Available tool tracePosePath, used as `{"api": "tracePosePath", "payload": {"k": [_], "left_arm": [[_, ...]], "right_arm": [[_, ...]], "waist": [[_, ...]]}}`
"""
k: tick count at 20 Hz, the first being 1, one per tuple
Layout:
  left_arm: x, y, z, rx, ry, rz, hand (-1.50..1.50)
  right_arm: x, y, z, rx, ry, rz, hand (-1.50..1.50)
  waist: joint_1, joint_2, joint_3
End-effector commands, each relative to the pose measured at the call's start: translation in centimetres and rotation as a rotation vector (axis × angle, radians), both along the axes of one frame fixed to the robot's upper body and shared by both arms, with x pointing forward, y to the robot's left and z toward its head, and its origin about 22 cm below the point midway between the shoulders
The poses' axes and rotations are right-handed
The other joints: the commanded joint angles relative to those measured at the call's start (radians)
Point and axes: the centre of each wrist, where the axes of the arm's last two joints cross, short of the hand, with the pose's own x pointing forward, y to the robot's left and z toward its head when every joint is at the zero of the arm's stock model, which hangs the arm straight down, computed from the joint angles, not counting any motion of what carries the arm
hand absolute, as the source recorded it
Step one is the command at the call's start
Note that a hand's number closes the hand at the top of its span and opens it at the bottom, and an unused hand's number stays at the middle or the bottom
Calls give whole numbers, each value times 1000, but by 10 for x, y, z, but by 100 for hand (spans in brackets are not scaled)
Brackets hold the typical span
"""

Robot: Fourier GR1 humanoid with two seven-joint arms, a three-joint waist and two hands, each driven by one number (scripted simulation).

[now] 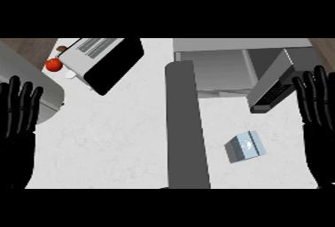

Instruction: Pick up the milk, place it into the microwave and close the microwave

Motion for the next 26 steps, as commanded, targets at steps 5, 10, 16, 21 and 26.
{"api": "tracePosePath", "payload": {"k": [5, 10, 16, 21, 26], "left_arm": [[27, -8, -11, -10, 35, -94, -150], [12, -17, -39, -287, 121, -152, -150], [-36, -12, -55, -301, 135, -147, -150], [-49, -3, -67, -271, 139, -152, -150], [-66, -16, -87, -280, 139, -134, -150]], "right_arm": [[-58, -1, 6, -39, 28, 4, -150], [-68, 2, -8, -16, 196, 74, -150], [-86, -11, -13, -33, 244, 54, -150], [-96, -9, -43, -5, 255, 35, -150], [-103, -19, -65, 2, 290, 30, -150]], "waist": [[-2, 1, -42], [10, 1, -42], [19, 0, -41], [17, 0, -41], [16, 0, -41]]}}
